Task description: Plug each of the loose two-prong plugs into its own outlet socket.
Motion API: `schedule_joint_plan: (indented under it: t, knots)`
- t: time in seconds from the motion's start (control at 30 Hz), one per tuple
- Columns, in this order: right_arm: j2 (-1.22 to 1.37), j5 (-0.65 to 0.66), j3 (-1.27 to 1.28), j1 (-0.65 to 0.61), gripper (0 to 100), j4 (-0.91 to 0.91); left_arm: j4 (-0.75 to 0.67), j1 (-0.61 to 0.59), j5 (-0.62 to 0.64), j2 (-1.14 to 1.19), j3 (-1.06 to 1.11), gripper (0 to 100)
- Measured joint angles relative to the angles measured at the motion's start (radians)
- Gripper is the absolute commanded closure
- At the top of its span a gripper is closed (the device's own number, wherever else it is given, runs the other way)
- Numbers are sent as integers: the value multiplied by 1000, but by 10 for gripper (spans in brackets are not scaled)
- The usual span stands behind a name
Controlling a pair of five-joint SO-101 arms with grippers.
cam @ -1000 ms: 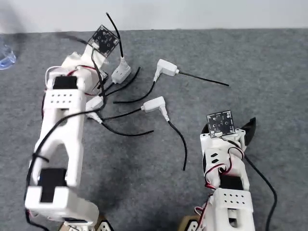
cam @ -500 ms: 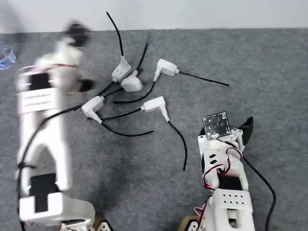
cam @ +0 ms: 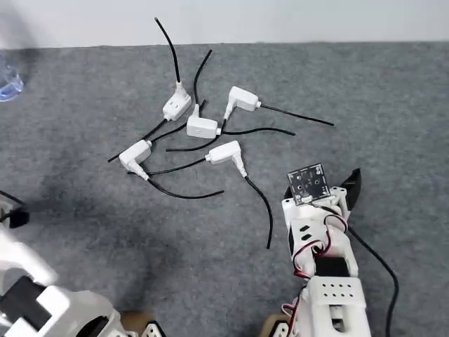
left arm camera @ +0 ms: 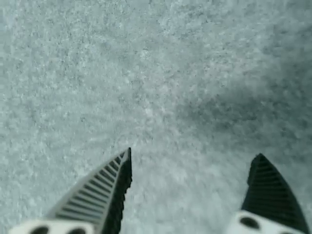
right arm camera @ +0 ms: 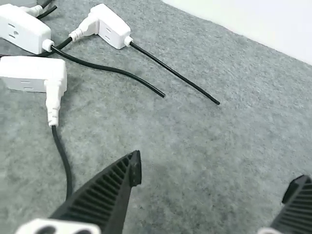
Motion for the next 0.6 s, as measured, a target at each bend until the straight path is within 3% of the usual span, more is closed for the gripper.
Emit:
schedule_joint_plan:
  t: [0.2, 0.37, 0.5, 0.6]
  knots:
    - [0, 0, 11, -3, 564, 0, -210, 84, 0, -2, 149, 644]
    - [0, 0, 12, -2, 564, 0, -295, 207, 0, -2, 269, 644]
    - [0, 49, 23, -6, 564, 0, -341, 232, 3, -6, 328, 644]
    - [0, 74, 32, -38, 564, 0, -347, 235, -68, -34, 368, 644]
